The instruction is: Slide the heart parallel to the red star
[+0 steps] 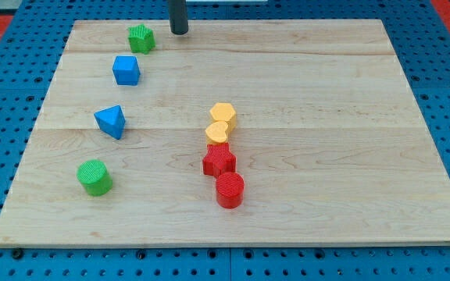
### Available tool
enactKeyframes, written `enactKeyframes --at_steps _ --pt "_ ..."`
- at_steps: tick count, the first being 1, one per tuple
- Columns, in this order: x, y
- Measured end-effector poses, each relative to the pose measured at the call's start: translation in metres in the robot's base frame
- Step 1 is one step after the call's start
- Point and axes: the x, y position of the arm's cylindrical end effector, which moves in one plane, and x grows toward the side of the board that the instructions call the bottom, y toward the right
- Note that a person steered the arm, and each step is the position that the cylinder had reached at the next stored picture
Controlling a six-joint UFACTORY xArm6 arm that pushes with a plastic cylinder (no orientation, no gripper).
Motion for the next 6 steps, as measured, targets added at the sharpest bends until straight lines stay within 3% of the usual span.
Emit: enactKeyframes --at_steps 2,3,5,6 --pt "0.017 0.016" --pt "0.053 0.068" --pt "0.087 0.078" --pt "0.145 0.114"
